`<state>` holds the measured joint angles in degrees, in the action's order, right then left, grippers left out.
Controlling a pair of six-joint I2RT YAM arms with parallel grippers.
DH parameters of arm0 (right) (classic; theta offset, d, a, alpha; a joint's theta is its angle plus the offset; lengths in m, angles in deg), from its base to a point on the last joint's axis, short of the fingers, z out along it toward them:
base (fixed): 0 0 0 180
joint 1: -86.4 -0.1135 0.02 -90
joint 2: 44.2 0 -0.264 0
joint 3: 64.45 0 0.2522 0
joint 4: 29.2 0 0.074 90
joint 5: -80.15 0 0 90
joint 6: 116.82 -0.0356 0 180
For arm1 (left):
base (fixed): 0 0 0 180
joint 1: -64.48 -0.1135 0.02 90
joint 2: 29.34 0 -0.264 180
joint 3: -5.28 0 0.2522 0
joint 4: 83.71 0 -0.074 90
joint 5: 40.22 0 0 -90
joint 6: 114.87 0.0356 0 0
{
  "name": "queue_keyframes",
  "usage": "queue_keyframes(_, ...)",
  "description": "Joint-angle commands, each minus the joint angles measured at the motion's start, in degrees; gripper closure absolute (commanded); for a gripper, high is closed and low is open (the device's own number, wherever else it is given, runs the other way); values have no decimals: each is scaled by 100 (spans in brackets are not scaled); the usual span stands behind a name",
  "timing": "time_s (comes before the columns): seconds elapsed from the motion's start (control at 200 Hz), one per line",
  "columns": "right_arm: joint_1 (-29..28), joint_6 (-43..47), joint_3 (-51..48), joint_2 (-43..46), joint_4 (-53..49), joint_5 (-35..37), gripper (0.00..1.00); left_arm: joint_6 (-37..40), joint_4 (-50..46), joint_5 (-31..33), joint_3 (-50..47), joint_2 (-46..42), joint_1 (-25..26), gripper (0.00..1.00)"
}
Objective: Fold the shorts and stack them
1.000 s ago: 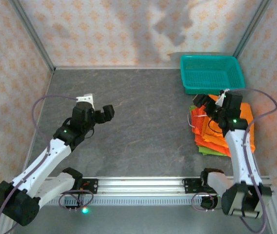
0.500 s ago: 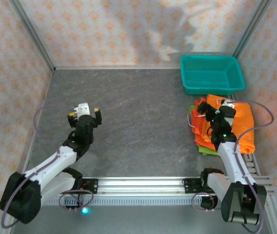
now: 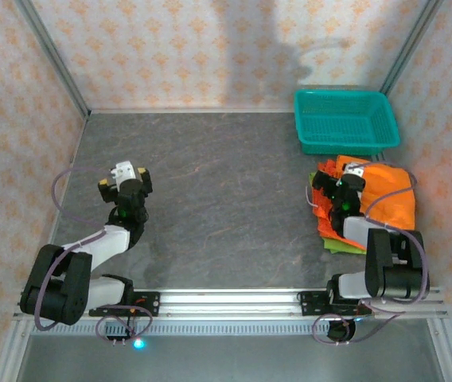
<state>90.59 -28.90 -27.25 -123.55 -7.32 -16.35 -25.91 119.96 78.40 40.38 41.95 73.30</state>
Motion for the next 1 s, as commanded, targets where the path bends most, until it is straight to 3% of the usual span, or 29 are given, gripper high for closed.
queue_keyframes(0.0, -57, 164, -152, -365, 892, 64, 0, -50, 165, -62, 43, -107, -56, 0)
queue_keyframes(0.18, -297, 463, -148, -786, 1306, 19, 0, -325, 704, 179, -587, -10, -141, 0)
queue_keyframes(0.4, -366, 587, -4, -782, 1006, -18, 0, -282, 1177, -372, -288, 893, -359, 0)
queue_keyframes(0.45, -366, 580, -6, -790, 1015, -21, 0, -281, 557, -643, -48, 847, -361, 0)
queue_keyframes(0.601, -366, 579, 6, -791, 1008, -12, 0, -89, 758, -1098, 82, 1263, -381, 0)
queue_keyframes(0.641, -366, 588, 4, -792, 999, -14, 0, 9, 1234, -1082, 59, 1574, -396, 0)
queue_keyframes(0.696, -366, 581, 3, -790, 999, -10, 0, -109, 469, -1149, 254, 1381, -403, 0)
queue_keyframes(0.741, -370, 581, 6, -790, 998, -12, 0, -29, 923, -1154, 144, 1497, -414, 0)
queue_keyframes(0.786, -367, 578, 3, -784, 998, -14, 0, -111, 571, -1152, 236, 1411, -415, 0)
queue_keyframes(0.996, -366, 569, 7, -783, 988, 59, 0, -73, 728, -1145, 193, 1454, -423, 0)
